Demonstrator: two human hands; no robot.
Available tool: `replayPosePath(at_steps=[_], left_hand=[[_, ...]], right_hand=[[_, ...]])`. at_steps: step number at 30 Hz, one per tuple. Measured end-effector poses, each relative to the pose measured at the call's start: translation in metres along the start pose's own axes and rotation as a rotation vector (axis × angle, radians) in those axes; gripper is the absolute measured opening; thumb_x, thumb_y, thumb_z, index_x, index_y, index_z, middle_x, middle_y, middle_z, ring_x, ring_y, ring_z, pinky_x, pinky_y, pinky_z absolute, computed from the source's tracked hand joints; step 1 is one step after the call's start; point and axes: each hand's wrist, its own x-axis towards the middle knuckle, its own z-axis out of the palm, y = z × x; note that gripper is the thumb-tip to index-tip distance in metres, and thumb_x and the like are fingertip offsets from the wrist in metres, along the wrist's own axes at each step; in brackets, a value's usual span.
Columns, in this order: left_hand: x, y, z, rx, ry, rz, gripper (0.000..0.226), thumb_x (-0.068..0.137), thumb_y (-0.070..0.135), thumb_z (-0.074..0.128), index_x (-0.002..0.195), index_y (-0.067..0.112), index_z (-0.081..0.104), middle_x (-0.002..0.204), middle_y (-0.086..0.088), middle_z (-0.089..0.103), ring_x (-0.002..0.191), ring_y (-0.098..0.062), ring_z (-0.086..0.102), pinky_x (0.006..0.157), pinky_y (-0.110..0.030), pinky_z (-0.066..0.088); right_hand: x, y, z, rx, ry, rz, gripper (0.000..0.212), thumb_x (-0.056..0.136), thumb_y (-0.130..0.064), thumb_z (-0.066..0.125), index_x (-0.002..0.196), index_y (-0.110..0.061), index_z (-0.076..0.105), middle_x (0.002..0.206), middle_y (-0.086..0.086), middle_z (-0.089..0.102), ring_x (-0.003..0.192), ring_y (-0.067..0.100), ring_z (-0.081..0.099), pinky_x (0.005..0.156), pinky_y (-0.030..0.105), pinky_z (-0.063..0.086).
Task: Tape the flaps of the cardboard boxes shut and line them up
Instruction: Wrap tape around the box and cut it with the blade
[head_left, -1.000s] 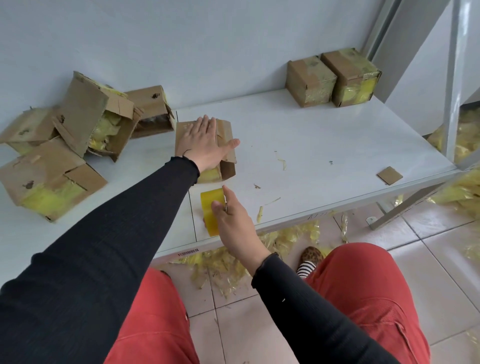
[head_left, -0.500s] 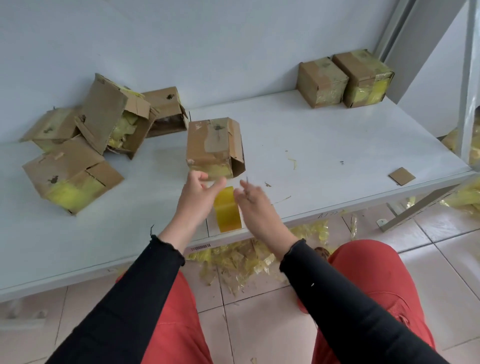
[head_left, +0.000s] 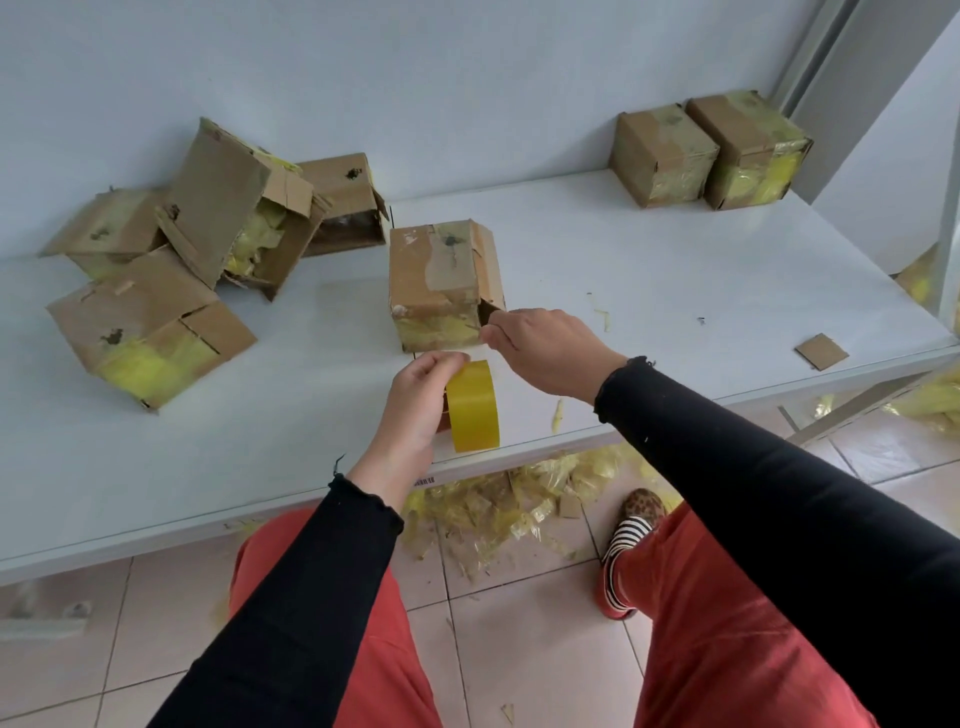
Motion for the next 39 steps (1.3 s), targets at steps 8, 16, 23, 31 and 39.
replayPosePath(at_steps=[8,16,23,31,39], left_hand=[[0.003,0.000,0.002,0.006,-0.026,0.041,0.017,0.096,0.031,0.069,0.094,0.014,0.072,0.077,0.001,0.068,0.067,-0.014,0.066,0.058,-0.026,0.050],[0.003,0.001,0.005,0.039,0.020,0.055,0.019,0.094,0.032,0.071,0.084,0.016,0.072,0.078,0.002,0.066,0.071,-0.016,0.062,0.065,-0.030,0.045],[0.003,0.004,0.004,0.033,-0.009,0.037,0.016,0.094,0.033,0.071,0.079,0.027,0.075,0.074,0.006,0.070,0.061,-0.009,0.066,0.050,-0.020,0.047],[-0.009,-0.001,0.005,0.144,-0.096,-0.069,0.017,0.092,0.033,0.072,0.091,0.018,0.080,0.090,0.001,0.074,0.080,-0.016,0.067,0.068,-0.029,0.049],[-0.010,0.000,-0.002,0.106,-0.042,0.078,0.004,0.087,0.026,0.079,0.087,0.024,0.083,0.106,0.005,0.075,0.096,-0.008,0.069,0.083,-0.025,0.050]], right_hand=[[0.019,0.001,0.006,-0.154,-0.028,-0.017,0.051,0.110,-0.041,0.022,0.088,-0.014,0.060,0.075,0.000,0.059,0.068,0.025,0.056,0.057,0.033,0.036],[0.024,0.014,0.001,-0.505,-0.109,-0.022,0.035,0.109,-0.029,0.030,0.092,-0.022,0.060,0.088,-0.001,0.064,0.076,0.026,0.059,0.062,0.033,0.035],[0.018,0.022,-0.013,0.032,0.213,-0.003,0.040,0.098,-0.063,0.044,0.088,-0.028,0.058,0.074,-0.011,0.055,0.063,0.010,0.053,0.055,0.029,0.034],[0.049,0.007,0.008,0.087,0.156,-0.037,0.039,0.103,-0.040,0.056,0.140,-0.030,0.058,0.114,-0.001,0.058,0.090,0.024,0.063,0.071,0.034,0.045],[0.051,-0.004,0.026,-0.084,0.328,-0.016,0.031,0.093,-0.043,0.068,0.115,-0.022,0.060,0.108,0.002,0.050,0.068,0.022,0.052,0.054,0.031,0.037]])
